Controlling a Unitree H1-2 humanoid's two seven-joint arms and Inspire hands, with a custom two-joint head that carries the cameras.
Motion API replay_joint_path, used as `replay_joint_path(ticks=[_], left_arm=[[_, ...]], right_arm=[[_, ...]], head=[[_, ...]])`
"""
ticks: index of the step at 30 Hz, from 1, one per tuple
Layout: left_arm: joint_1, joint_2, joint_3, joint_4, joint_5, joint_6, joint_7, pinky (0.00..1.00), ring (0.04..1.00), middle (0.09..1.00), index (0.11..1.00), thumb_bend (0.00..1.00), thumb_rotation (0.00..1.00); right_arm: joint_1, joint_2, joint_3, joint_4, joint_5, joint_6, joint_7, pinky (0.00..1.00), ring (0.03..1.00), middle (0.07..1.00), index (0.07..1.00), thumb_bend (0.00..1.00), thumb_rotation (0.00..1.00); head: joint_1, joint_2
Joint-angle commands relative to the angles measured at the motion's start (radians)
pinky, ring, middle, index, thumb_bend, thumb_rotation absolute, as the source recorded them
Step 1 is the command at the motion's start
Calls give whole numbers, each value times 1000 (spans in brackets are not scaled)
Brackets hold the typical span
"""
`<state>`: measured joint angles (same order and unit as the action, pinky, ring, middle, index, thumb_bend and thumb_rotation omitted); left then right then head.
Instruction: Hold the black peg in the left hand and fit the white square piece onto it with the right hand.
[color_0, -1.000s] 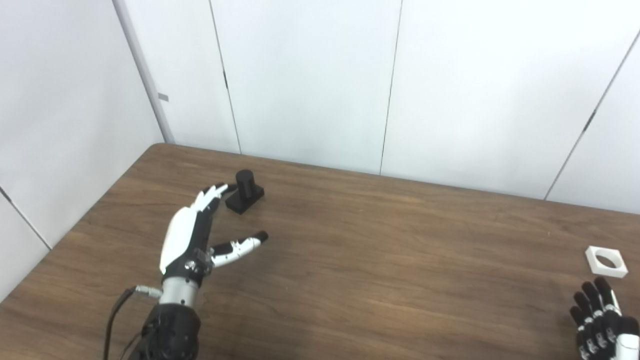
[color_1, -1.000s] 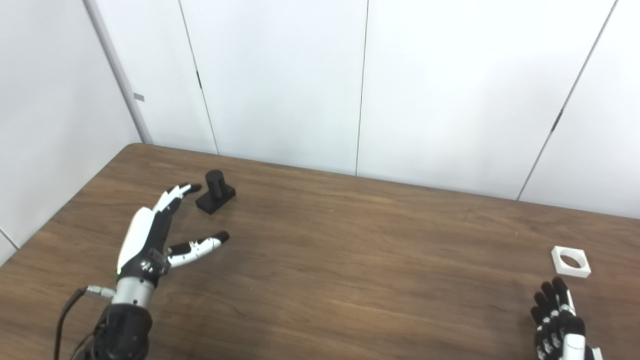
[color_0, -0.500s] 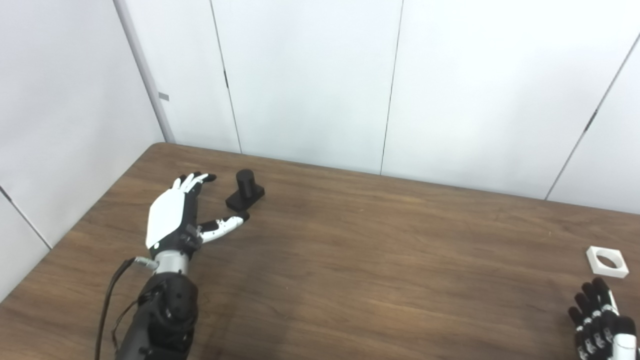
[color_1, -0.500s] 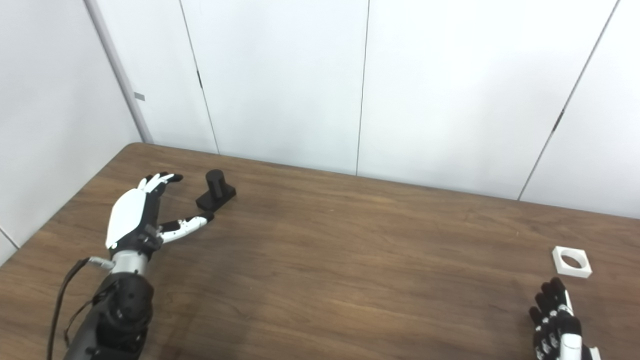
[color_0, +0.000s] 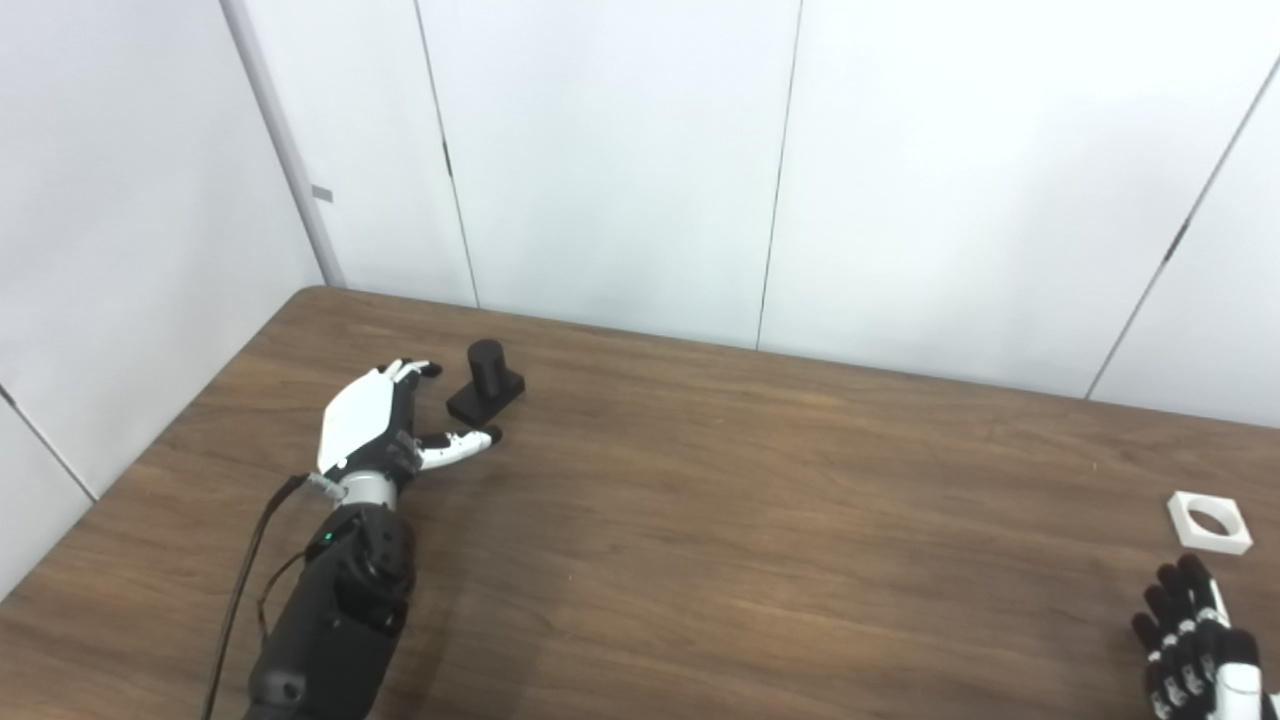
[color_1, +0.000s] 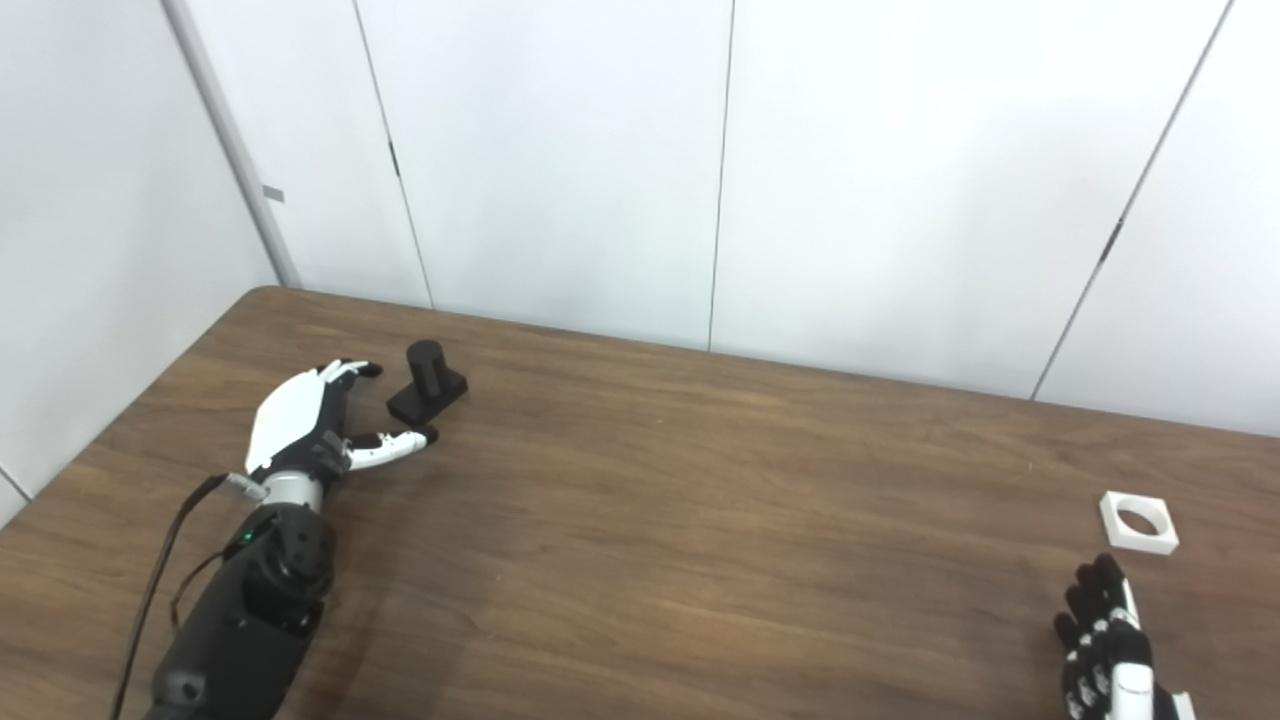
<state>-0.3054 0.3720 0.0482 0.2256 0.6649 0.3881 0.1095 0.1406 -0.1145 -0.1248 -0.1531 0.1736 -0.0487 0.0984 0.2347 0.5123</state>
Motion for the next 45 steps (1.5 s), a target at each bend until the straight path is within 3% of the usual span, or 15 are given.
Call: replay_joint_path(ticks=[1, 14, 23, 28, 37, 39, 40, 42, 45], left_arm=[[-61, 38, -11, 7, 13, -15, 34, 1000, 988, 941, 832, 849, 398], [-153, 68, -88, 154, 13, 21, 33, 1000, 1000, 953, 844, 842, 415], [-177, 76, -100, 194, -1, 12, 49, 1000, 1000, 949, 819, 829, 402], [-179, 81, -101, 204, -13, 10, 56, 1000, 1000, 938, 784, 811, 392], [-180, 90, -109, 222, -30, 4, 79, 1000, 976, 889, 634, 795, 333], [-180, 89, -106, 231, -37, -7, 96, 1000, 949, 847, 563, 773, 284], [-180, 88, -104, 236, -41, -15, 107, 1000, 936, 827, 525, 650, 185], [-179, 89, -103, 243, -45, -30, 120, 1000, 909, 786, 493, 547, 98], [-177, 96, -109, 241, -51, -38, 110, 1000, 889, 759, 486, 520, 66]], right_arm=[[39, 13, 6, 41, 0, -23, -1, 1000, 991, 991, 1000, 517, 1000], [47, 18, 7, 25, 9, -22, 3, 1000, 998, 989, 1000, 512, 1000], [52, 24, 11, 11, 1, -9, -4, 1000, 1000, 985, 1000, 498, 1000], [53, 25, 12, 4, 4, -8, -3, 1000, 1000, 989, 1000, 471, 1000], [56, 22, 14, -3, 0, -6, 0, 1000, 1000, 992, 1000, 440, 1000], [56, 23, 15, 0, 1, -6, 0, 1000, 1000, 995, 1000, 442, 1000], [56, 24, 16, 0, -2, -5, -1, 1000, 1000, 995, 1000, 443, 1000], [56, 25, 16, 0, 2, -5, 0, 1000, 1000, 995, 1000, 449, 1000], [55, 23, 16, -1, 1, -6, 1, 1000, 1000, 995, 1000, 442, 1000]], head=[[0, 0], [-10, 1], [-14, 4], [-15, 7], [-19, 11], [-24, 10], [-24, 10], [-27, 9], [-29, 11]])
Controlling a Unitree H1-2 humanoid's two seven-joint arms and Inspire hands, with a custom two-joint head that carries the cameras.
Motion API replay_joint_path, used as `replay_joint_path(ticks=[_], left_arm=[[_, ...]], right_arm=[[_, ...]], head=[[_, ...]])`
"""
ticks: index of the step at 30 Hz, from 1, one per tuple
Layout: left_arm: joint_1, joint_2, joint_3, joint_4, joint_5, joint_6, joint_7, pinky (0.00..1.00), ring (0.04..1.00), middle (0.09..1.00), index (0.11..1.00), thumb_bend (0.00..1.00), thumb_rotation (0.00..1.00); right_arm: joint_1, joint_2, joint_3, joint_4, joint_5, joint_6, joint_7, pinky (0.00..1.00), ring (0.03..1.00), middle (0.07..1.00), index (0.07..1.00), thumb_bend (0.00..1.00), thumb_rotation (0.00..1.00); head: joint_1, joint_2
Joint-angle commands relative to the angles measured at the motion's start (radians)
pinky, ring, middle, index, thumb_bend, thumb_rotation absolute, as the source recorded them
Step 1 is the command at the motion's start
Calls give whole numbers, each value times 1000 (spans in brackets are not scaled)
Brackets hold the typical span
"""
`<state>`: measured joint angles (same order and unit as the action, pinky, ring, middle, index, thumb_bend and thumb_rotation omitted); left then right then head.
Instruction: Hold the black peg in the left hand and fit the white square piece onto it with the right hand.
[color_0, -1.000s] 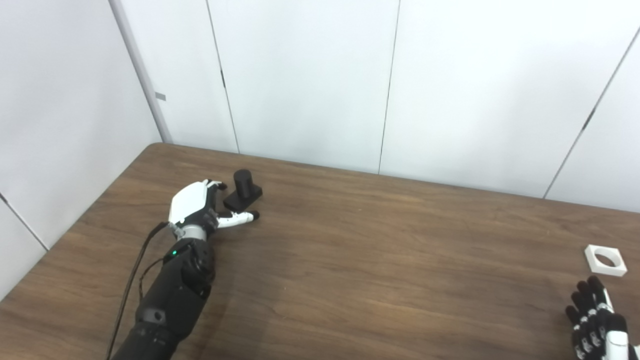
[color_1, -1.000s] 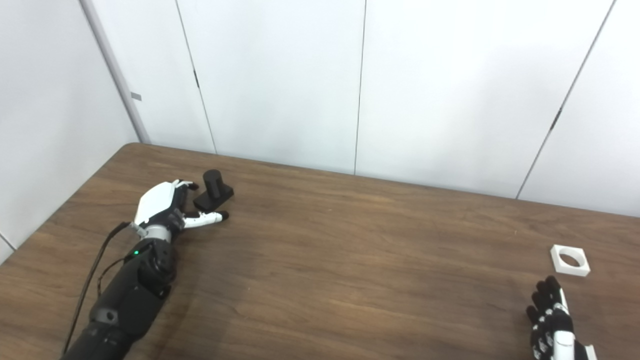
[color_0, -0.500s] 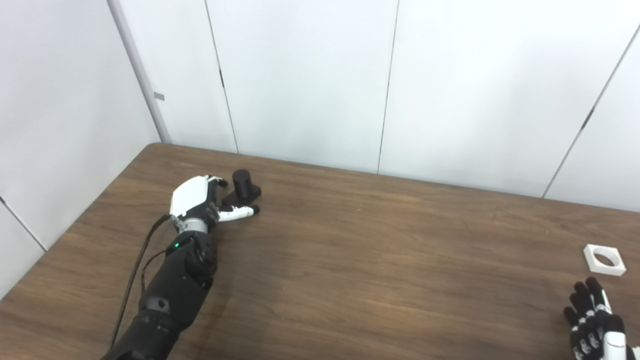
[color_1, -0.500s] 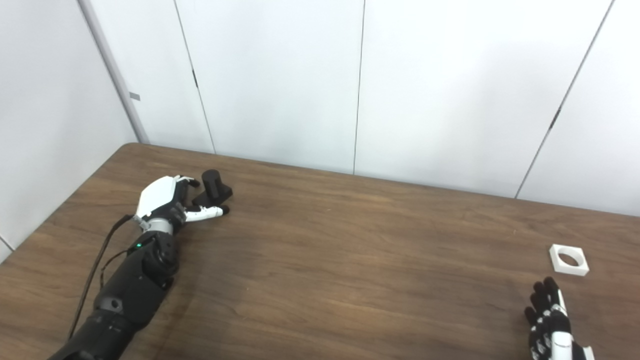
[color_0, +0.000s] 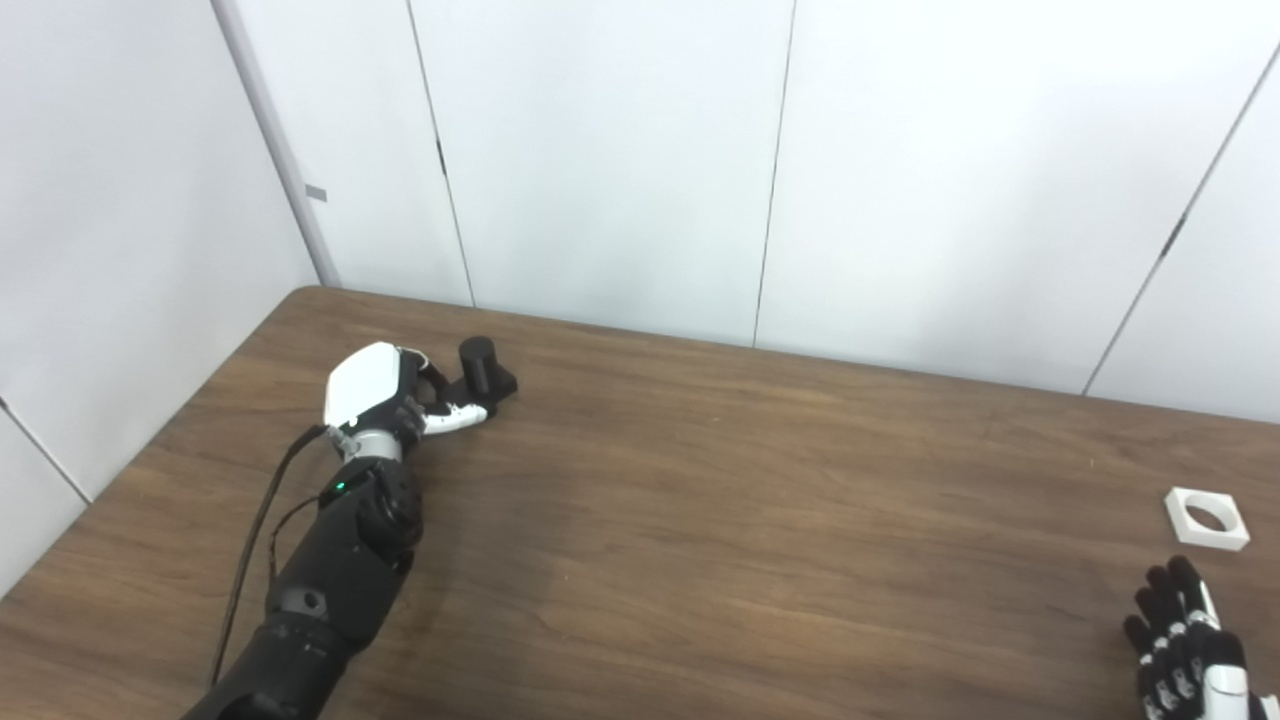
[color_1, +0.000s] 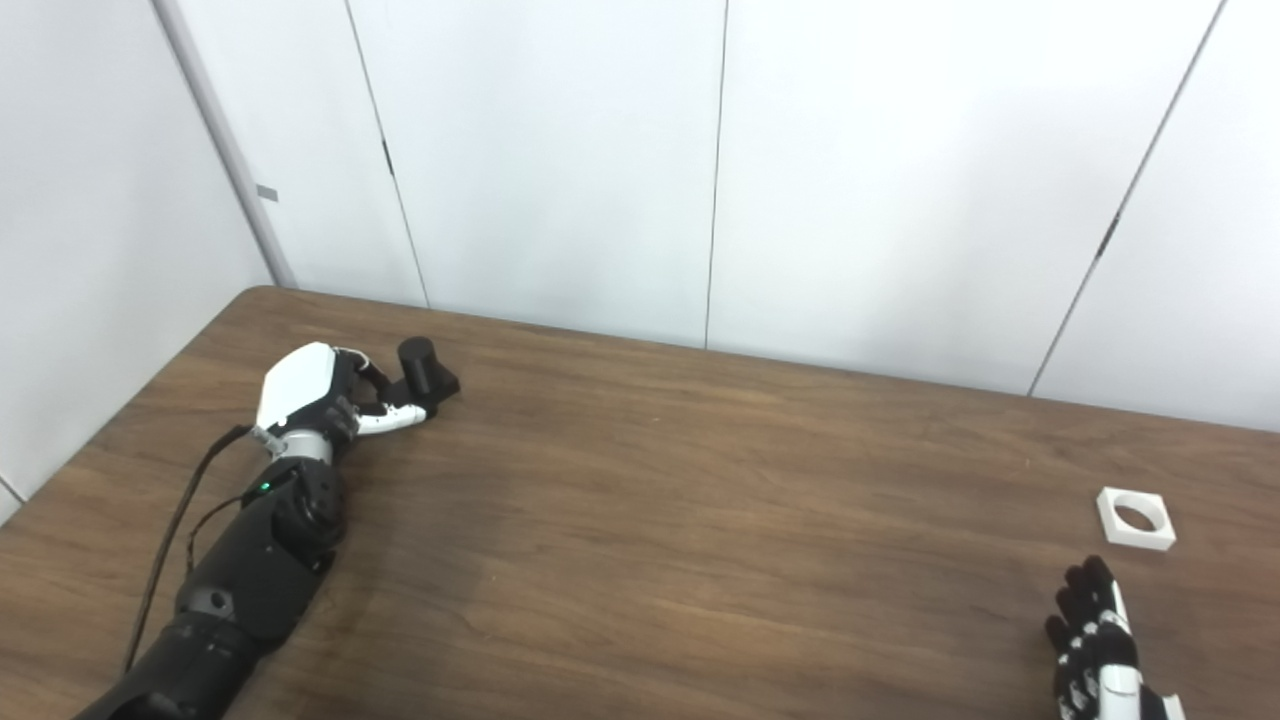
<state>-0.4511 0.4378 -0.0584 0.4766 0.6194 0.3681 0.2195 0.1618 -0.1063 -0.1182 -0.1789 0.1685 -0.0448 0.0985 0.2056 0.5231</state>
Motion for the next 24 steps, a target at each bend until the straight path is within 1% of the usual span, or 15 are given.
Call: replay_joint_path(ticks=[1, 4, 10, 13, 17, 22, 24], left_arm=[[-31, 32, -5, -12, -6, -17, -5, 1000, 886, 757, 486, 518, 62], [-32, 37, -8, -7, -19, -24, -18, 1000, 881, 757, 487, 515, 57], [-30, 45, -23, -13, -35, -36, -36, 1000, 875, 760, 487, 515, 56], [-27, 41, -23, -28, -47, -35, -51, 1000, 884, 765, 487, 515, 56], [-24, 43, -29, -31, -53, -54, -55, 1000, 888, 768, 487, 515, 55], [-12, 51, -42, -53, -71, -72, -83, 1000, 899, 780, 487, 513, 56], [1, 52, -49, -80, -76, -75, -103, 1000, 907, 784, 488, 513, 56]], right_arm=[[34, 15, 9, 24, 6, -11, 0, 1000, 1000, 996, 1000, 439, 1000], [35, 17, 8, 18, -8, -6, -10, 1000, 998, 991, 1000, 435, 1000], [38, 22, 2, 16, 5, -5, -12, 1000, 999, 989, 1000, 433, 1000], [39, 23, 2, 13, -4, -4, -18, 1000, 1000, 985, 1000, 426, 1000], [38, 17, 8, 18, -10, -11, -18, 1000, 999, 988, 1000, 419, 1000], [36, 18, 11, 20, -22, -7, -22, 1000, 997, 989, 1000, 421, 1000], [35, 21, 10, 21, -27, -6, -27, 1000, 993, 985, 1000, 421, 1000]], head=[[1, 0], [0, 0], [-1, 4], [1, 5], [-1, 6], [-6, 9], [-9, 12]])
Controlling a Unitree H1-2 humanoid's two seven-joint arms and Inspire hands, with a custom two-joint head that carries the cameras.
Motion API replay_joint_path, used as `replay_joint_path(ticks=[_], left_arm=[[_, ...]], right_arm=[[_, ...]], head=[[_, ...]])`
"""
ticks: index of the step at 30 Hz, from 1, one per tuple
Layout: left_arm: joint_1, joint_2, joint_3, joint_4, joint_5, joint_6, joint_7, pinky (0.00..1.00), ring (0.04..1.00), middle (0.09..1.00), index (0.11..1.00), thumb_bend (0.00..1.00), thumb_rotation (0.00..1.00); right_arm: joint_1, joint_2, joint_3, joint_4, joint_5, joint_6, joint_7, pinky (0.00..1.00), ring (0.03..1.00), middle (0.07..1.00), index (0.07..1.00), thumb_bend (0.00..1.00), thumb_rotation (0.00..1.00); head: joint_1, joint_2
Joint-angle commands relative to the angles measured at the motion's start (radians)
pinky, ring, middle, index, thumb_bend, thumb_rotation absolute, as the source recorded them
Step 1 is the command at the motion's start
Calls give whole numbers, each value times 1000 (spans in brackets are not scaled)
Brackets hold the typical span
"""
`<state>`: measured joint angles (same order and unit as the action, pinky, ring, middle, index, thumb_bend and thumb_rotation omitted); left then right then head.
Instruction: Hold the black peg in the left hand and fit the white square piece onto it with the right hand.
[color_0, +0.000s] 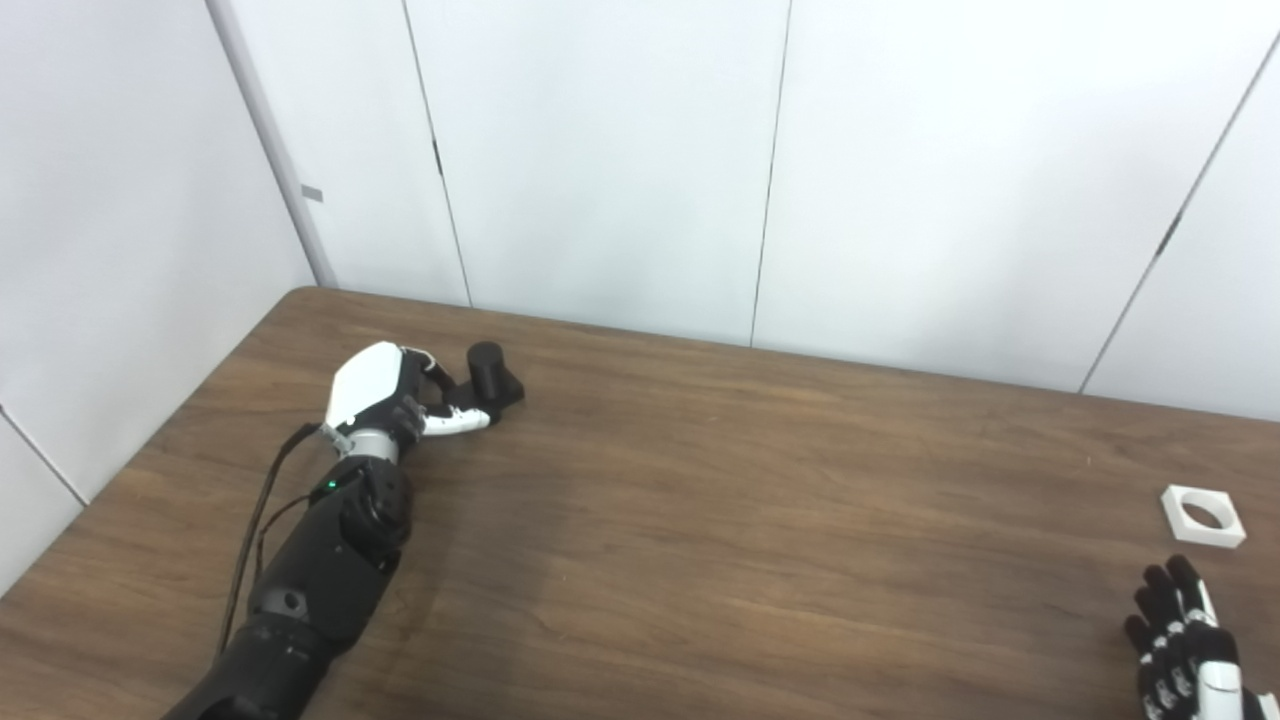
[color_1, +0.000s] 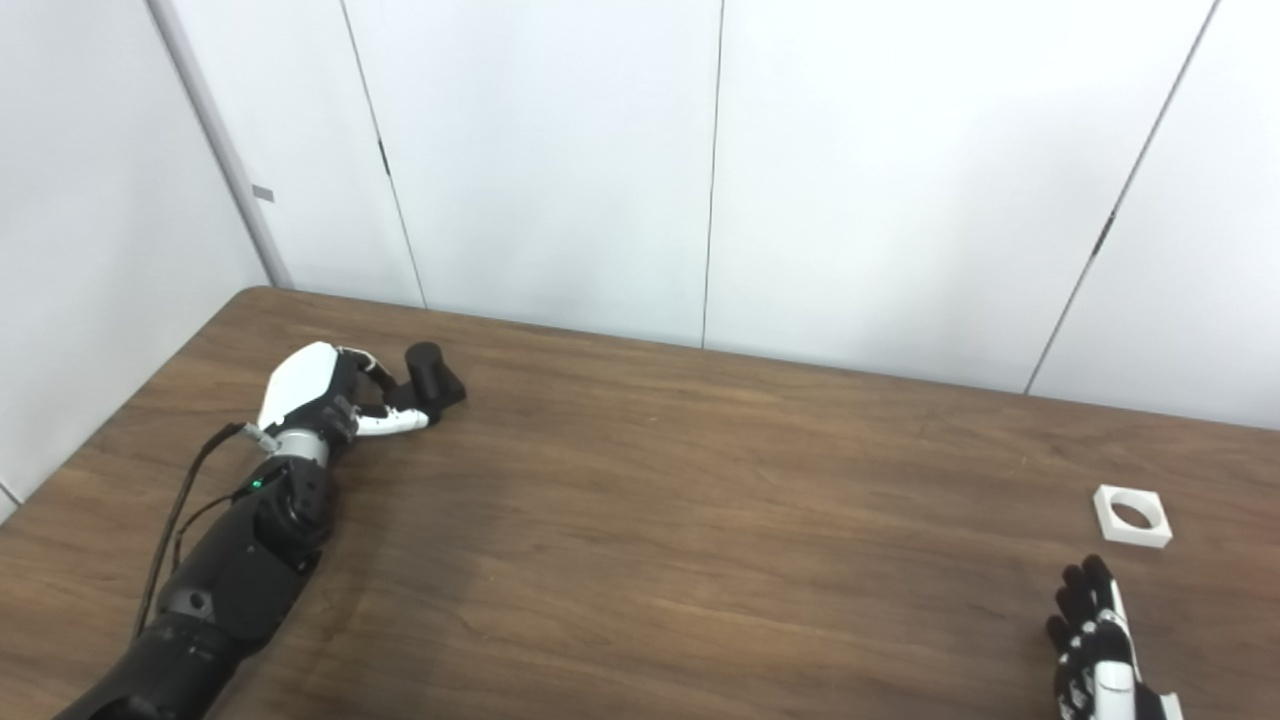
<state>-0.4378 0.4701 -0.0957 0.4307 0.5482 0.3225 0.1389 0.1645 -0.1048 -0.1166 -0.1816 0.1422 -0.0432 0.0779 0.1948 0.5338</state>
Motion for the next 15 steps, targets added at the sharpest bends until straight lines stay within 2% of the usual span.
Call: replay_joint_path(ticks=[1, 7, 10, 15], left_arm=[[-8, 20, -14, -43, -6, -31, -29, 1000, 909, 784, 488, 513, 56], [50, 9, -24, -144, -15, -48, -73, 1000, 918, 793, 488, 512, 55], [98, -19, -29, -225, -19, -46, -85, 1000, 915, 797, 489, 510, 54], [166, -74, -57, -320, -7, -81, -74, 1000, 891, 781, 489, 508, 50]], right_arm=[[32, 21, 9, 25, -2, -9, -8, 1000, 991, 982, 1000, 420, 1000], [27, 24, 12, 29, -16, -17, -14, 1000, 981, 971, 1000, 411, 1000], [23, 23, 14, 34, -17, -22, -11, 1000, 974, 971, 999, 414, 1000], [17, 25, 19, 32, -20, -17, -10, 1000, 982, 972, 1000, 418, 1000]], head=[[0, 2], [-8, 8], [-11, 12], [-27, 23]])
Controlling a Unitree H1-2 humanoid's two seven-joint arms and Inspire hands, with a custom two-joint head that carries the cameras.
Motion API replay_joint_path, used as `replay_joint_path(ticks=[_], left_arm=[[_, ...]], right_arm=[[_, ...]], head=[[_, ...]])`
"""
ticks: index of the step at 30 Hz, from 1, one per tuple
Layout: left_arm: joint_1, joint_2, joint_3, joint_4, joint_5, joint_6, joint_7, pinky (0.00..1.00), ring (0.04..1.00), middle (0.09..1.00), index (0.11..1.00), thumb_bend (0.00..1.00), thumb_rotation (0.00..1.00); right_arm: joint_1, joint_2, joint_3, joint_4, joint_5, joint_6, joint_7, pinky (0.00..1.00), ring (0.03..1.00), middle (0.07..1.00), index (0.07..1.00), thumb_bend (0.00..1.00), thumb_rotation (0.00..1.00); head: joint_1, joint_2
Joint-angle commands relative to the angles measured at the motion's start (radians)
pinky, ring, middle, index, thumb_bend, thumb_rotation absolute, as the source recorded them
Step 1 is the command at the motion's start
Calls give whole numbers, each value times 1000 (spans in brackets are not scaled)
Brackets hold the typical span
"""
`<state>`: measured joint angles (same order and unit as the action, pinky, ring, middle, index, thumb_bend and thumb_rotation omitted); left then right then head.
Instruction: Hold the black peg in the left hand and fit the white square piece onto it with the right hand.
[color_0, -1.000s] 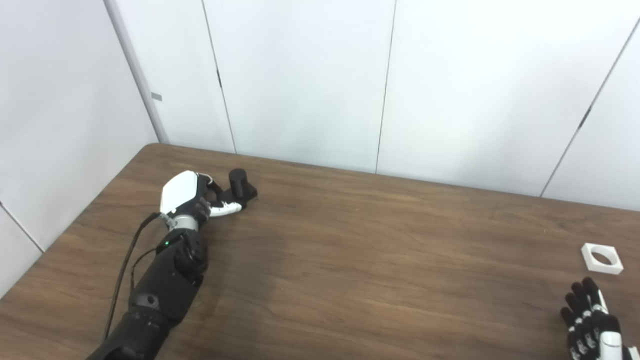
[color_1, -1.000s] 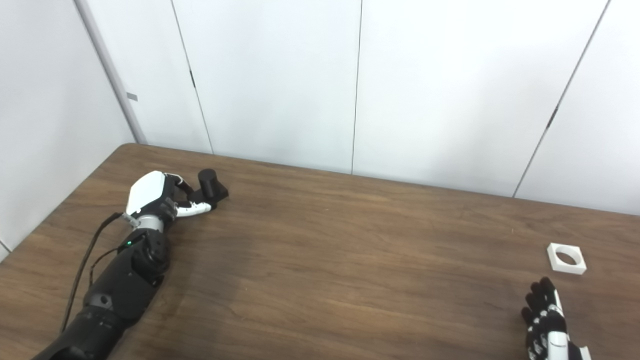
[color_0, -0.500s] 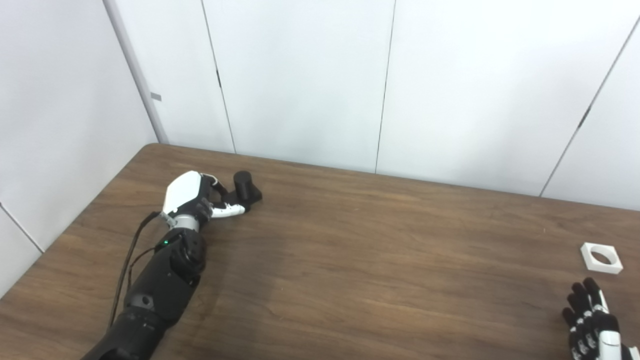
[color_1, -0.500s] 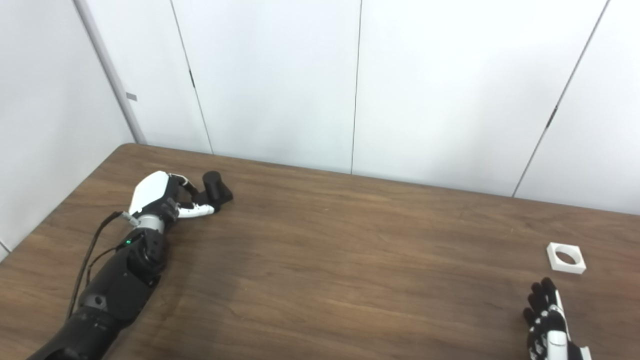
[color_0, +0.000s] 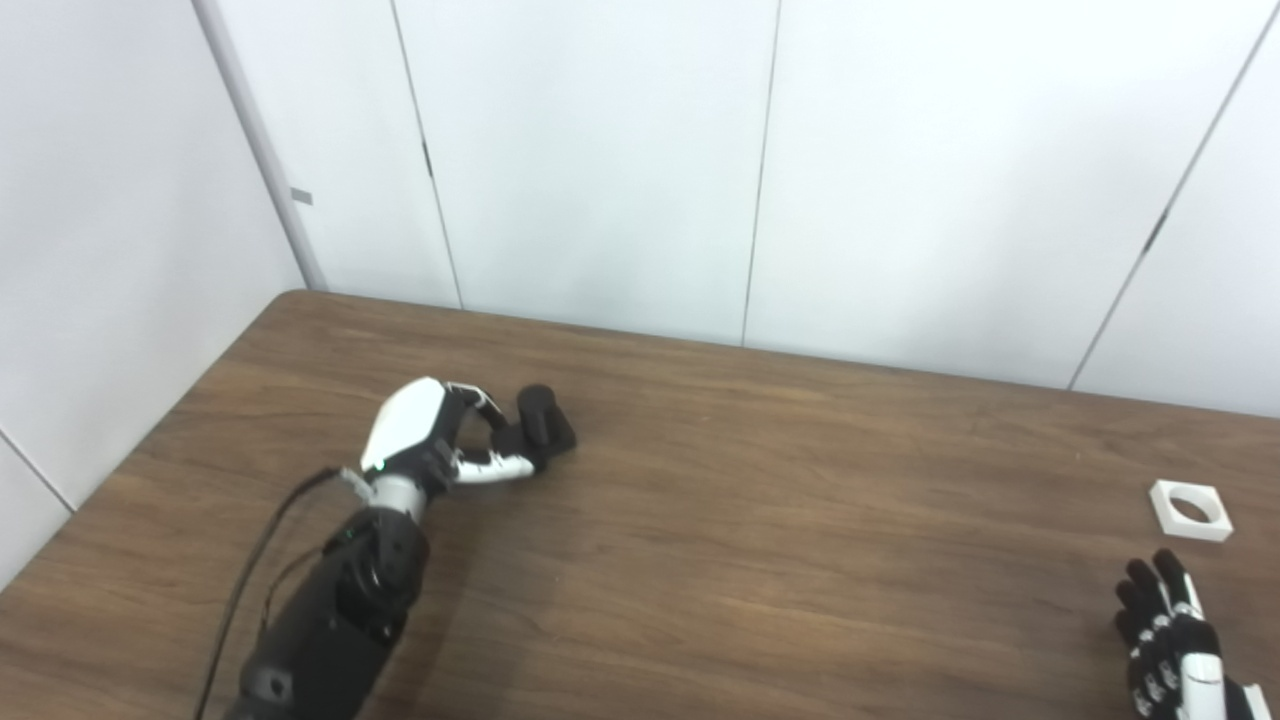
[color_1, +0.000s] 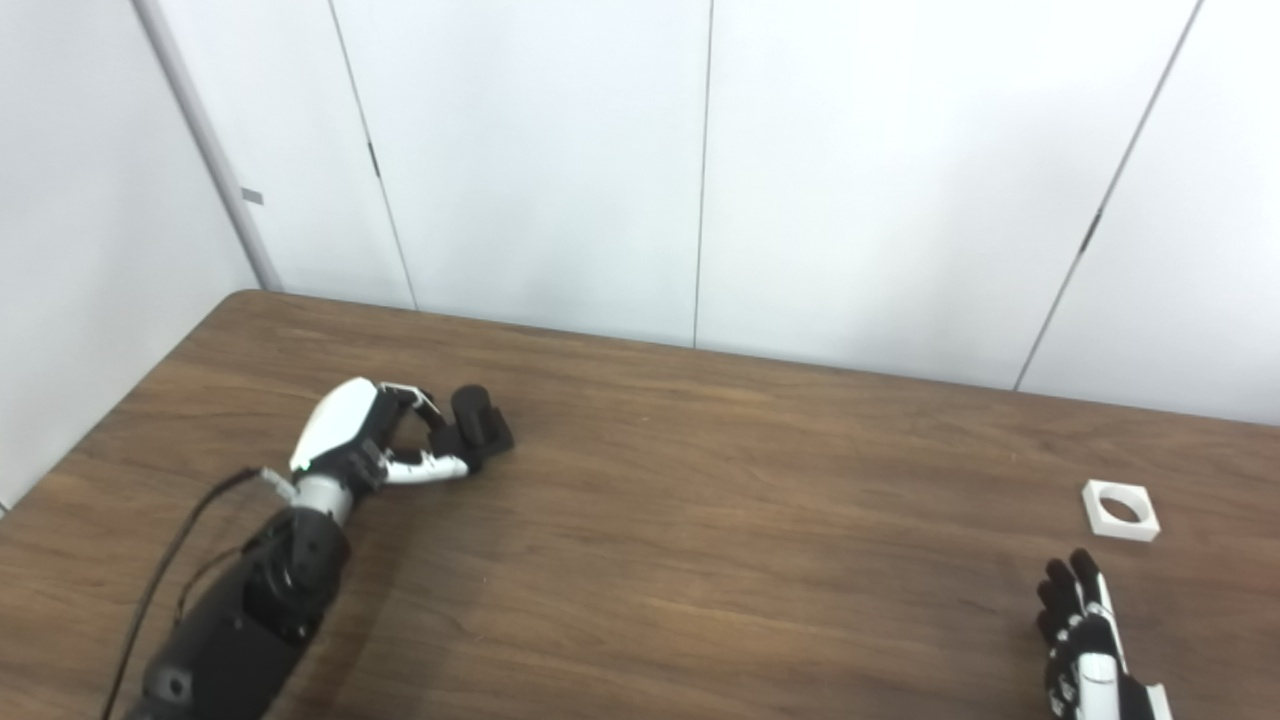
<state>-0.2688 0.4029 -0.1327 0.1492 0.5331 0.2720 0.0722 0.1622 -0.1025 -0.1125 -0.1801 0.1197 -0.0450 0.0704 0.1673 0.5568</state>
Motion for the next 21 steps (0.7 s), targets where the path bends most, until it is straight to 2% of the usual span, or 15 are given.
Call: replay_joint_path(ticks=[1, 10, 15, 21], left_arm=[[6, -14, -30, -54, 18, -34, -7, 1000, 890, 783, 489, 508, 50], [73, -43, -137, -192, 134, -69, -24, 1000, 902, 785, 489, 509, 53], [111, -53, -193, -295, 194, -57, -87, 1000, 900, 791, 489, 509, 56], [165, -69, -228, -386, 249, -66, -152, 1000, 892, 783, 489, 512, 54]], right_arm=[[18, 23, 16, 30, 3, -16, -2, 1000, 983, 972, 1000, 425, 1000], [6, 44, 16, 22, -14, -9, -28, 1000, 955, 952, 985, 446, 1000], [2, 56, 17, 7, -12, 9, -37, 1000, 942, 941, 976, 464, 990], [-2, 65, 26, -18, -28, 38, -50, 991, 923, 938, 968, 468, 996]], head=[[1, 0], [-65, 37], [-109, 64], [-155, 96]])
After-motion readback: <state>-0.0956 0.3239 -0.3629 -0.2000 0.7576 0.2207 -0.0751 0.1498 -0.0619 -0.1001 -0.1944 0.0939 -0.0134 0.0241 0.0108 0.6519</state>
